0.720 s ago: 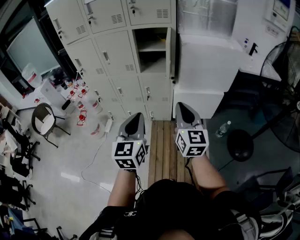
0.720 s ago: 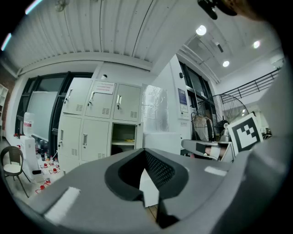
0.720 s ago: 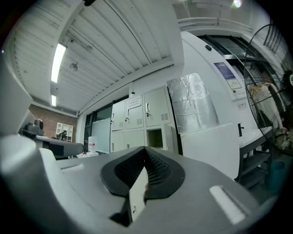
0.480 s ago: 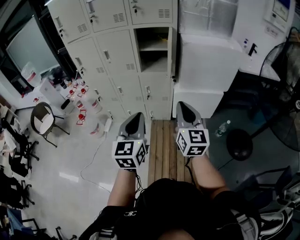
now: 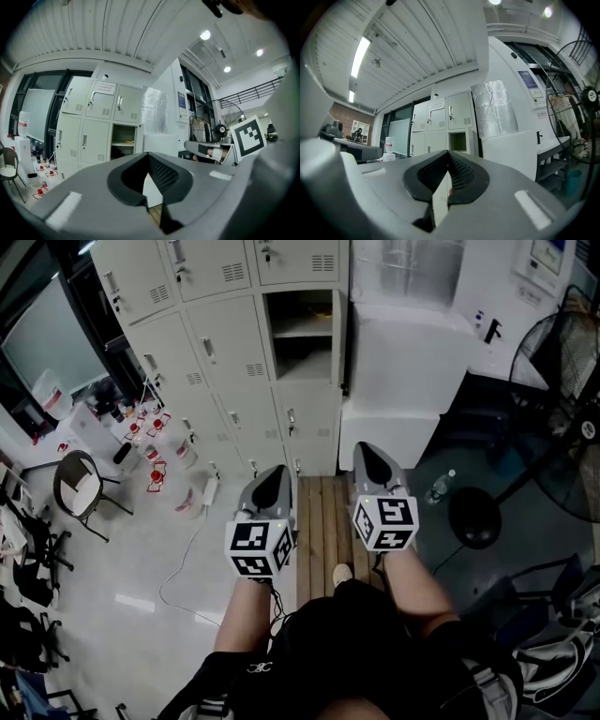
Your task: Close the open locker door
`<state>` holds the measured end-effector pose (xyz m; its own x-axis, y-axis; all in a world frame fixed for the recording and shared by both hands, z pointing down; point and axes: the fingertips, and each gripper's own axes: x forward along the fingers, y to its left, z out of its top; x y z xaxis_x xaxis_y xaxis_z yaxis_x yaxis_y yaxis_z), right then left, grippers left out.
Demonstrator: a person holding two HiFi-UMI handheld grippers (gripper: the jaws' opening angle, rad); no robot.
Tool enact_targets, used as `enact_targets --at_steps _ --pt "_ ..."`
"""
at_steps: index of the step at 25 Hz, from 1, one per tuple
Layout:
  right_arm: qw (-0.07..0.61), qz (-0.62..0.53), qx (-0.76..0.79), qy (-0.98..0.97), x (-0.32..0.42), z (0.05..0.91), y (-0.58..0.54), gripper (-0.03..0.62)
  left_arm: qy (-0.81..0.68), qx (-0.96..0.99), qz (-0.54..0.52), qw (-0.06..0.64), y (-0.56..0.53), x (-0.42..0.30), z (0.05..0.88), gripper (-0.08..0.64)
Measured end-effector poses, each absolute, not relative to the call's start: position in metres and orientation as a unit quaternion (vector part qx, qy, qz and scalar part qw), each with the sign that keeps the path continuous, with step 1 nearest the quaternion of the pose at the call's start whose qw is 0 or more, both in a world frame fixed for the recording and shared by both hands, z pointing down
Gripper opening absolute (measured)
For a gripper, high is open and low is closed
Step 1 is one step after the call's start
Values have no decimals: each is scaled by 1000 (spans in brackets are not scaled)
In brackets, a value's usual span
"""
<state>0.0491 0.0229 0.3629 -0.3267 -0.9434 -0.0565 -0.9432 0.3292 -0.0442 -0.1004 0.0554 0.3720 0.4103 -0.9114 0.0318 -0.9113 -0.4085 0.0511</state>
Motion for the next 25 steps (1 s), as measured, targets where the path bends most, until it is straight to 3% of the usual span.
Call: enact_targets --at_steps 11,25 --pt "55 2 -585 809 57 366 -29 11 -543 839 0 13 6 -97 375 0" --pt "45 -7 -574 818 91 359 -209 11 -545 838 6 18 -176 -59 362 0"
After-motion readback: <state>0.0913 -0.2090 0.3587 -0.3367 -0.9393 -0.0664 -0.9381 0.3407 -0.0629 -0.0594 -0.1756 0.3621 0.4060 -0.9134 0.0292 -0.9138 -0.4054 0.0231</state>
